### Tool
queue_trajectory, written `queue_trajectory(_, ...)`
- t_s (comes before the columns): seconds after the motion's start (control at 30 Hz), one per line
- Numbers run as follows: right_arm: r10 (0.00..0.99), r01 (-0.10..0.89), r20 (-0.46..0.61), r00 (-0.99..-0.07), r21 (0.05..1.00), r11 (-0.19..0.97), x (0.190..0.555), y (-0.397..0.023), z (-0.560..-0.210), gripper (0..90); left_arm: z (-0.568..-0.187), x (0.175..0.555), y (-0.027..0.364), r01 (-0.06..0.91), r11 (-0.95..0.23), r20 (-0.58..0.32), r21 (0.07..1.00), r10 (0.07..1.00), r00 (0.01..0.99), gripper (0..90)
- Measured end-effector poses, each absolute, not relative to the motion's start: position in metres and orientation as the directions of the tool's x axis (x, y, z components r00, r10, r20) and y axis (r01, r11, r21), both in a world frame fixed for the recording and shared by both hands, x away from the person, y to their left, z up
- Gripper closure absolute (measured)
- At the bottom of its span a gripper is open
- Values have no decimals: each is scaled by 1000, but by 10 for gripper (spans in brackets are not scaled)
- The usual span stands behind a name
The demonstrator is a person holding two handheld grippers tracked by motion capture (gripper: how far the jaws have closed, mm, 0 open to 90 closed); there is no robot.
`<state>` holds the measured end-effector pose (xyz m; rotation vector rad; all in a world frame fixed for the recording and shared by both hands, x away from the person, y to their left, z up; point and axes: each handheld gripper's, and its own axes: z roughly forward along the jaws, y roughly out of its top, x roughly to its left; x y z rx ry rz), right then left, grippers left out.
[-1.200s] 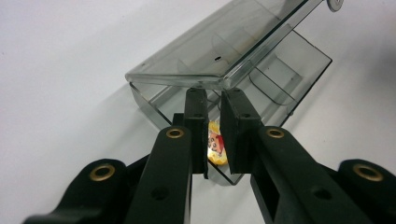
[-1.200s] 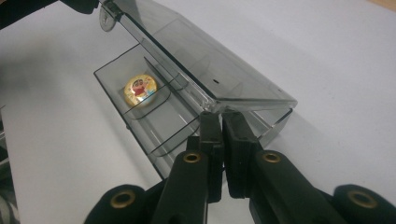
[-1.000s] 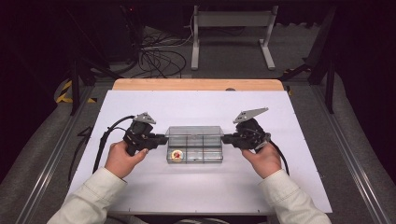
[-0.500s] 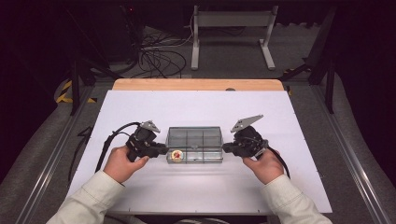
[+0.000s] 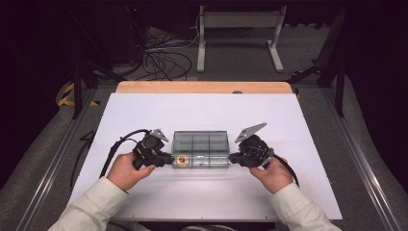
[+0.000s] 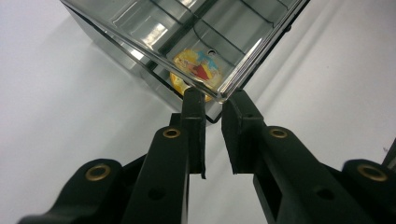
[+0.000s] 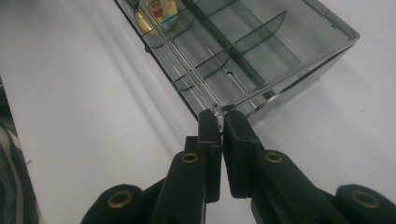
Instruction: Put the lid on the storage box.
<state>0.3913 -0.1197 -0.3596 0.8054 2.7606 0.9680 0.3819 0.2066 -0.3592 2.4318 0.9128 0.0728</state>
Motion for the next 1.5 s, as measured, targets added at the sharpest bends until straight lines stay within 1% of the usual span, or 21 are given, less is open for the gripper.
queue_trajectory(0.23, 504, 459, 99, -858, 589, 665, 385, -125, -358, 840, -360, 372, 206, 583, -669, -131, 461, 598, 791, 811)
queue_trajectory(0.4, 491, 444, 101, -865, 609, 657, 380, -128, -352, 835, -357, 366, 207, 571, -663, -127, 484, 592, 796, 810)
queue_trajectory(0.57, 491, 440, 97, -866, 614, 655, 380, -126, -352, 829, -355, 366, 208, 570, -652, -126, 500, 596, 793, 785)
queue_trajectory(0.67, 490, 438, 97, -866, 619, 651, 380, -125, -351, 807, -353, 365, 209, 569, -632, -127, 526, 604, 787, 727)
queue_trajectory(0.77, 489, 434, 99, -867, 634, 640, 380, -125, -350, 739, -348, 365, 212, 562, -606, -124, 563, 610, 783, 643)
queue_trajectory(0.87, 489, 424, 97, -867, 660, 621, 379, -126, -347, 622, -342, 364, 215, 550, -571, -130, 610, 612, 780, 526)
queue_trajectory(0.93, 487, 418, 105, -867, 685, 597, 379, -127, -345, 527, -339, 363, 217, 537, -548, -129, 642, 613, 780, 472)
queue_trajectory(1.0, 486, 413, 111, -867, 706, 575, 378, -128, -342, 414, -336, 360, 217, 522, -522, -120, 675, 620, 775, 402)
queue_trajectory(1.07, 483, 408, 119, -868, 725, 554, 378, -129, -340, 302, -335, 358, 217, 500, -501, -102, 707, 628, 772, 351)
queue_trajectory(1.1, 480, 406, 124, -869, 734, 545, 377, -130, -340, 267, -334, 358, 218, 488, -502, -88, 714, 627, 774, 328)
queue_trajectory(1.23, 473, 371, 95, -876, 759, 535, 374, -129, -337, 171, -331, 354, 218, 465, -476, -61, 747, 647, 760, 286)
queue_trajectory(1.27, 470, 366, 91, -878, 761, 535, 374, -129, -337, 155, -330, 352, 219, 466, -467, -68, 752, 647, 759, 286)
queue_trajectory(1.4, 475, 354, 81, -876, 777, 520, 371, -129, -335, 110, -328, 349, 220, 434, -465, -36, 771, 650, 759, 259)
queue_trajectory(1.5, 478, 346, 71, -875, 783, 518, 371, -130, -335, 44, -326, 344, 221, 407, -454, -12, 793, 655, 755, 231)
